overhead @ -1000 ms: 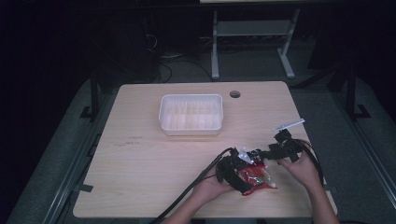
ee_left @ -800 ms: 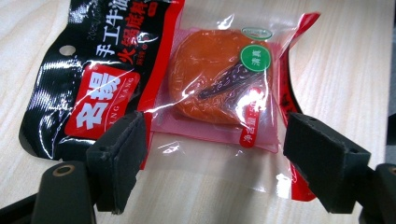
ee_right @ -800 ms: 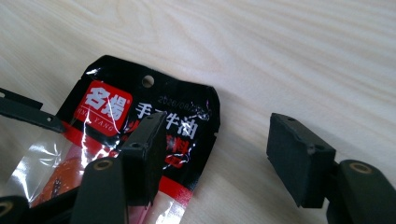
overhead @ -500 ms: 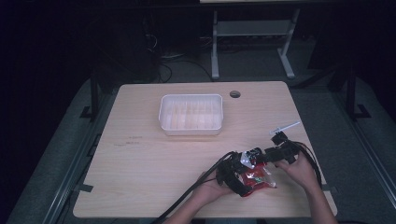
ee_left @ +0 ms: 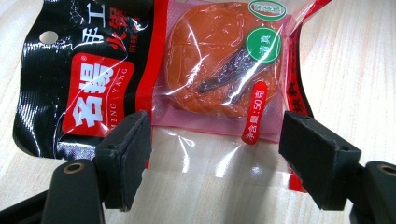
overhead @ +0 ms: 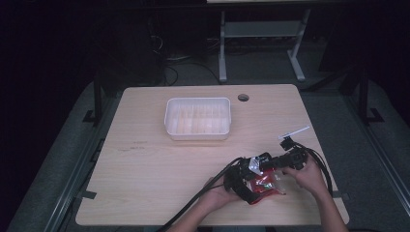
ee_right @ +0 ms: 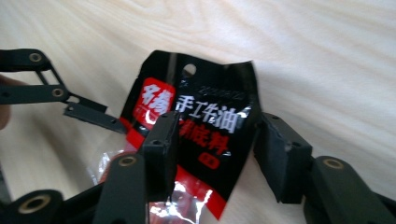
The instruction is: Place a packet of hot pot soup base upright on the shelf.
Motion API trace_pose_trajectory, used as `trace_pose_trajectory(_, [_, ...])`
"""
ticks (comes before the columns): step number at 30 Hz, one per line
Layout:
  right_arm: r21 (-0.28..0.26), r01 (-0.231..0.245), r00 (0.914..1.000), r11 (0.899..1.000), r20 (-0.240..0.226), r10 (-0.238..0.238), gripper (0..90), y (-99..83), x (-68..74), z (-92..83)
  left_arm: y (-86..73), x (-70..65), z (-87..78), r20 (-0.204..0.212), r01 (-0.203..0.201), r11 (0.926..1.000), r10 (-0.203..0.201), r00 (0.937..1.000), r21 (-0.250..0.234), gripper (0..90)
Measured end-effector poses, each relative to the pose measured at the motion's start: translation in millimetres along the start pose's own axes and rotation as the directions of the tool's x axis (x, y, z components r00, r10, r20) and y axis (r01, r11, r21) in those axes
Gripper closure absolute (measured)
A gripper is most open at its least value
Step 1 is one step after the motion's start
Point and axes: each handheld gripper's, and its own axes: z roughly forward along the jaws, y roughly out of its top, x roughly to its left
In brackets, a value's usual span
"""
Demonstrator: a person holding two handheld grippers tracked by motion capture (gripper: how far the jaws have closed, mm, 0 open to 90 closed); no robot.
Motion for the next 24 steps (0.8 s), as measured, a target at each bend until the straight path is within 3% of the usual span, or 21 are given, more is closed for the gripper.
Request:
trace_pose_trajectory(3, [0.016,0.003,0.9996,1.0,-0.027,-0.003,54.0,1.2,2.1,4.4,-0.3,-0.1,0.0,-0.001,0.0,1.0,0.0,1.0,-0.001,25.2])
trace_pose_trajectory(6, [0.024,0.009,0.9998,1.0,-0.019,-0.008,58.0,2.5,4.5,6.6,-0.7,0.3,-0.3,0.0,0.003,1.0,-0.003,1.0,-0.004,25.6])
trace_pose_trajectory(11, [0.005,-0.003,0.9995,1.0,-0.033,0.003,74.1,2.2,3.6,4.4,-1.7,1.4,-1.1,0.001,0.007,0.9999,-0.007,1.0,-0.01,27.3])
trace_pose_trajectory(15, [-0.011,0.019,0.9993,1.0,-0.031,-0.02,85.0,2.7,8.3,1.8,-4.8,4.4,-2.7,0.008,0.04,0.9985,-0.04,0.9992,-0.036,29.9])
trace_pose_trajectory(24, [-0.045,0.024,0.9978,0.999,-0.06,-0.027,88.5,6.2,15.1,-5.8,-10.6,5.8,-16.8,0.005,0.056,0.9952,-0.056,0.9984,-0.08,30.7])
